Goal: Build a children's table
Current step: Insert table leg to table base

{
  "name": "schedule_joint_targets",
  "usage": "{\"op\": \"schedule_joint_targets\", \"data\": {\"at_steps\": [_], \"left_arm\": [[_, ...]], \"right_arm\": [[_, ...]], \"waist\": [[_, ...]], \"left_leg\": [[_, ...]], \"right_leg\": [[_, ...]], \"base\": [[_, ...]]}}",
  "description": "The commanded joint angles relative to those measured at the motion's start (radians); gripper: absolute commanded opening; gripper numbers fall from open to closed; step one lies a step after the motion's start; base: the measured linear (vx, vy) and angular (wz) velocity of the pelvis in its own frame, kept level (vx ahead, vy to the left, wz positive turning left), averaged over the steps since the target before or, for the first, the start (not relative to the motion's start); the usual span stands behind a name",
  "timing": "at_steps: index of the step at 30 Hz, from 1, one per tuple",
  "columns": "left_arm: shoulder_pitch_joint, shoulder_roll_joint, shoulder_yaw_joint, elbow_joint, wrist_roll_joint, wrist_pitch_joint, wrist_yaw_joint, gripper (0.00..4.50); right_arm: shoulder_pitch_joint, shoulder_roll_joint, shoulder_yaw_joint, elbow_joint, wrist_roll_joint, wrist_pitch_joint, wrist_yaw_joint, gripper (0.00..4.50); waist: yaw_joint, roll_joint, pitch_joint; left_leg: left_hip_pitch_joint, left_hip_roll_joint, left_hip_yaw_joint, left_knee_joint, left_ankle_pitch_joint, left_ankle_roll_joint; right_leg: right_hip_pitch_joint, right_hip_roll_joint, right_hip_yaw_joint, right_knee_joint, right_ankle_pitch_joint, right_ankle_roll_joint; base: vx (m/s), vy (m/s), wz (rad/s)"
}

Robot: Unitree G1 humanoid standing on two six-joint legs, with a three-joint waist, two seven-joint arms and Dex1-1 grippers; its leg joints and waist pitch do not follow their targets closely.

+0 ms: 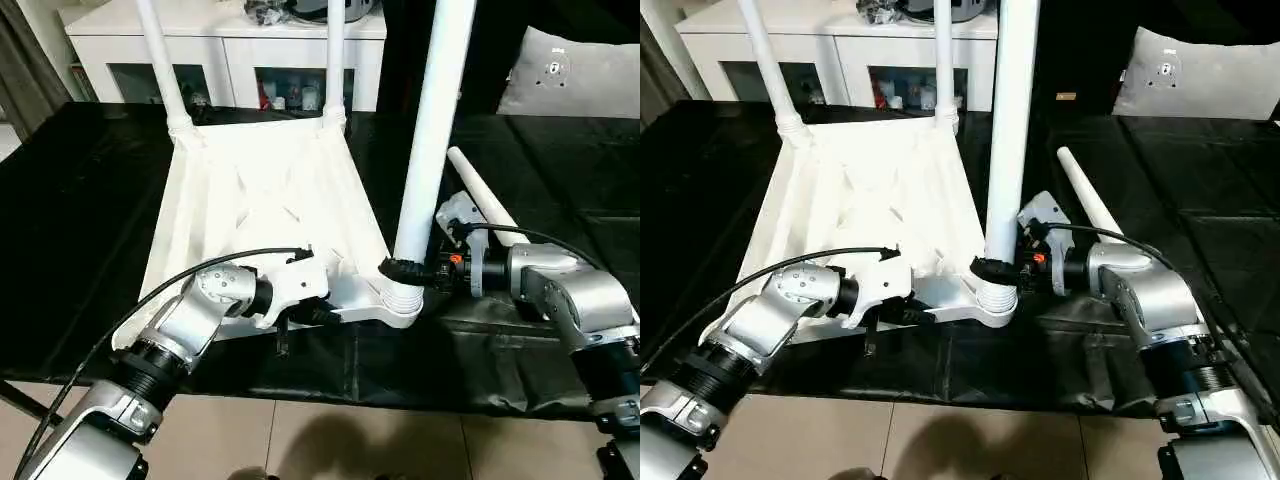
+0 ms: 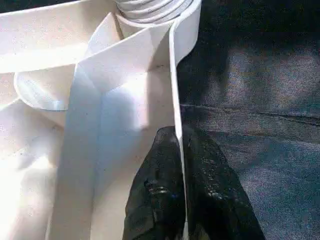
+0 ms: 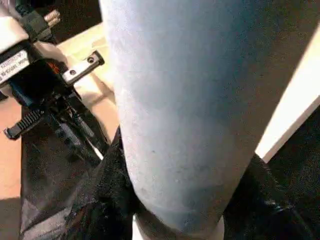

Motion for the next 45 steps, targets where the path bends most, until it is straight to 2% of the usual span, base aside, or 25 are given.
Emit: {"op": "schedule_joint_targets", "data": {"at_steps": [1,9,10,11,12,13,14,16,18,21,24,25,29,30,32,35,36,37,38,39,40,41,42,43,45], "left_arm": [[0.012,0.005,-0.03,-0.003,0.027,0.002,-0.008,0.0],[0.011,-0.002,-0.028,0.0,0.026,0.004,0.002,0.0],[0.011,-0.003,-0.028,0.0,0.026,0.004,0.003,0.0],[0.012,-0.006,-0.026,0.0,0.026,0.005,0.007,0.0],[0.012,-0.009,-0.025,0.001,0.025,0.005,0.012,0.0],[0.012,-0.009,-0.024,0.001,0.025,0.005,0.012,0.0],[0.012,-0.011,-0.024,0.002,0.025,0.006,0.014,0.0],[0.012,-0.012,-0.025,0.003,0.025,0.006,0.015,0.0],[0.012,-0.014,-0.025,0.004,0.025,0.005,0.018,0.0],[0.012,-0.017,-0.025,0.004,0.026,0.006,0.021,0.0],[0.011,-0.018,-0.024,0.006,0.027,0.006,0.026,0.0],[0.011,-0.018,-0.024,0.007,0.028,0.005,0.028,0.0],[0.012,-0.019,-0.022,0.011,0.031,0.003,0.031,0.0],[0.012,-0.02,-0.022,0.013,0.032,0.002,0.032,0.0],[0.012,-0.02,-0.021,0.014,0.032,0.002,0.034,0.0],[0.01,-0.022,-0.02,0.019,0.032,0.0,0.038,0.0],[0.01,-0.022,-0.019,0.02,0.033,0.0,0.039,0.0],[0.01,-0.022,-0.019,0.021,0.034,-0.001,0.039,0.0],[0.01,-0.022,-0.019,0.021,0.035,-0.002,0.04,0.0],[0.009,-0.022,-0.019,0.022,0.035,-0.002,0.039,0.0],[0.009,-0.022,-0.018,0.023,0.036,-0.003,0.039,0.0],[0.009,-0.021,-0.018,0.024,0.037,-0.004,0.038,0.0],[0.007,-0.02,-0.02,0.025,0.038,-0.005,0.037,0.0],[0.006,-0.019,-0.021,0.026,0.039,-0.005,0.035,0.0],[0.006,-0.018,-0.021,0.027,0.039,-0.006,0.035,0.0]], "right_arm": [[0.01,0.023,-0.012,0.006,0.04,0.0,-0.004,1.87],[0.073,0.083,-0.106,0.04,0.08,-0.046,-0.065,1.87],[0.083,0.092,-0.117,0.042,0.083,-0.057,-0.072,1.87],[0.103,0.109,-0.132,0.041,0.088,-0.072,-0.086,1.87],[0.131,0.13,-0.15,0.037,0.097,-0.089,-0.101,1.87],[0.132,0.132,-0.151,0.037,0.097,-0.09,-0.102,1.87],[0.155,0.145,-0.159,0.031,0.099,-0.109,-0.112,1.87],[0.171,0.153,-0.163,0.027,0.094,-0.127,-0.122,1.87],[0.199,0.159,-0.154,0.029,0.055,-0.196,-0.157,1.87],[0.223,0.171,-0.157,0.024,0.035,-0.239,-0.175,1.87],[0.241,0.186,-0.175,0.014,0.035,-0.267,-0.189,1.87],[0.249,0.19,-0.18,0.009,0.037,-0.279,-0.192,1.87],[0.274,0.196,-0.19,0.001,0.04,-0.324,-0.205,1.87],[0.287,0.199,-0.194,-0.001,0.041,-0.348,-0.21,1.87],[0.298,0.202,-0.199,-0.005,0.041,-0.363,-0.215,1.87],[0.316,0.211,-0.209,-0.006,0.049,-0.378,-0.221,1.87],[0.321,0.213,-0.21,-0.005,0.048,-0.385,-0.222,1.87],[0.327,0.217,-0.215,-0.003,0.05,-0.39,-0.227,1.87],[0.332,0.221,-0.218,-0.001,0.052,-0.395,-0.231,1.87],[0.338,0.225,-0.222,-0.001,0.055,-0.399,-0.236,1.87],[0.343,0.228,-0.223,-0.002,0.059,-0.404,-0.24,1.87],[0.346,0.229,-0.223,-0.002,0.059,-0.407,-0.241,1.87],[0.354,0.224,-0.214,-0.004,0.045,-0.417,-0.248,1.87],[0.357,0.218,-0.205,-0.005,0.03,-0.424,-0.253,1.87],[0.358,0.216,-0.202,-0.005,0.026,-0.426,-0.254,1.87]], "waist": [[0.002,-0.016,-0.076],[0.001,-0.011,-0.077],[0.002,-0.004,-0.077],[0.0,-0.006,-0.076],[0.002,0.004,-0.077],[0.0,0.0,-0.076],[0.0,0.005,-0.075],[-0.002,0.002,-0.073],[-0.002,0.003,-0.071],[-0.005,0.002,-0.068],[-0.008,0.003,-0.067],[-0.008,0.005,-0.067],[-0.008,0.004,-0.069],[-0.008,0.008,-0.068],[-0.007,0.007,-0.068],[-0.011,0.013,-0.065],[-0.011,0.011,-0.066],[-0.01,0.02,-0.066],[-0.011,0.015,-0.066],[-0.01,0.021,-0.067],[-0.011,0.019,-0.067],[-0.011,0.022,-0.068],[-0.01,0.032,-0.069],[-0.012,0.028,-0.068],[-0.013,0.029,-0.068]], "left_leg": [[0.002,0.052,-0.014,-0.063,-0.108,0.065],[0.002,0.053,-0.015,-0.064,-0.11,0.062],[0.004,0.053,-0.016,-0.064,-0.113,0.06],[0.003,0.052,-0.014,-0.064,-0.124,0.059],[0.003,0.051,-0.017,-0.065,-0.13,0.054],[0.003,0.052,-0.016,-0.066,-0.133,0.055],[0.005,0.051,-0.018,-0.068,-0.154,0.05],[0.006,0.051,-0.017,-0.069,-0.165,0.047],[0.01,0.049,-0.017,-0.071,-0.19,0.038],[0.015,0.05,-0.019,-0.076,-0.221,0.029],[0.018,0.05,-0.02,-0.078,-0.244,0.029],[0.017,0.05,-0.021,-0.079,-0.245,0.028],[0.015,0.051,-0.021,-0.08,-0.234,0.034],[0.017,0.051,-0.021,-0.08,-0.242,0.034],[0.017,0.051,-0.021,-0.081,-0.247,0.034],[0.016,0.05,-0.023,-0.083,-0.271,0.032],[0.018,0.048,-0.022,-0.082,-0.279,0.033],[0.018,0.048,-0.023,-0.082,-0.28,0.032],[0.017,0.048,-0.023,-0.083,-0.28,0.036],[0.017,0.048,-0.023,-0.083,-0.278,0.037],[0.016,0.048,-0.023,-0.083,-0.277,0.038],[0.017,0.048,-0.023,-0.084,-0.277,0.039],[0.016,0.047,-0.025,-0.084,-0.273,0.04],[0.016,0.048,-0.023,-0.085,-0.276,0.042],[0.016,0.047,-0.023,-0.086,-0.282,0.043]], "right_leg": [[0.066,-0.069,0.058,-0.07,-0.27,-0.171],[0.066,-0.069,0.058,-0.071,-0.267,-0.172],[0.065,-0.07,0.057,-0.071,-0.266,-0.174],[0.065,-0.07,0.057,-0.075,-0.268,-0.171],[0.067,-0.071,0.056,-0.074,-0.279,-0.168],[0.067,-0.07,0.056,-0.078,-0.282,-0.164],[0.066,-0.071,0.054,-0.08,-0.313,-0.159],[0.065,-0.069,0.053,-0.085,-0.331,-0.151],[0.064,-0.071,0.053,-0.091,-0.379,-0.135],[0.063,-0.071,0.053,-0.096,-0.415,-0.12],[0.062,-0.07,0.053,-0.098,-0.425,-0.118],[0.063,-0.071,0.053,-0.098,-0.425,-0.118],[0.064,-0.07,0.054,-0.095,-0.394,-0.125],[0.062,-0.07,0.054,-0.097,-0.397,-0.127],[0.062,-0.07,0.055,-0.097,-0.395,-0.126],[0.063,-0.07,0.053,-0.101,-0.415,-0.122],[0.062,-0.07,0.052,-0.104,-0.435,-0.116],[0.062,-0.071,0.052,-0.103,-0.44,-0.115],[0.062,-0.07,0.052,-0.105,-0.444,-0.11],[0.062,-0.071,0.052,-0.104,-0.442,-0.11],[0.062,-0.07,0.052,-0.105,-0.44,-0.109],[0.062,-0.069,0.052,-0.106,-0.436,-0.108],[0.063,-0.069,0.051,-0.103,-0.428,-0.11],[0.062,-0.068,0.051,-0.106,-0.43,-0.107],[0.064,-0.067,0.049,-0.107,-0.434,-0.104]], "base": [[0.0,0.0,0.0],[0.0,0.0,0.0],[0.0,0.0,0.0],[0.0,0.0,0.0],[0.0,0.0,0.0],[0.0,0.0,0.0],[0.0,0.0,0.0],[0.0,0.0,0.0],[0.0,0.0,0.0],[0.0,0.0,0.0],[0.0,0.0,0.0],[0.0,0.0,0.0],[0.0,0.0,0.0],[0.0,0.0,0.0],[0.0,0.0,0.0],[0.0,0.0,0.0],[0.0,0.0,0.0],[0.0,0.0,0.0],[0.0,0.0,0.0],[0.0,0.0,0.0],[0.0,0.0,0.0],[0.0,0.0,0.0],[0.0,0.0,0.0],[0.0,0.0,0.0],[0.0,0.0,0.0]]}}
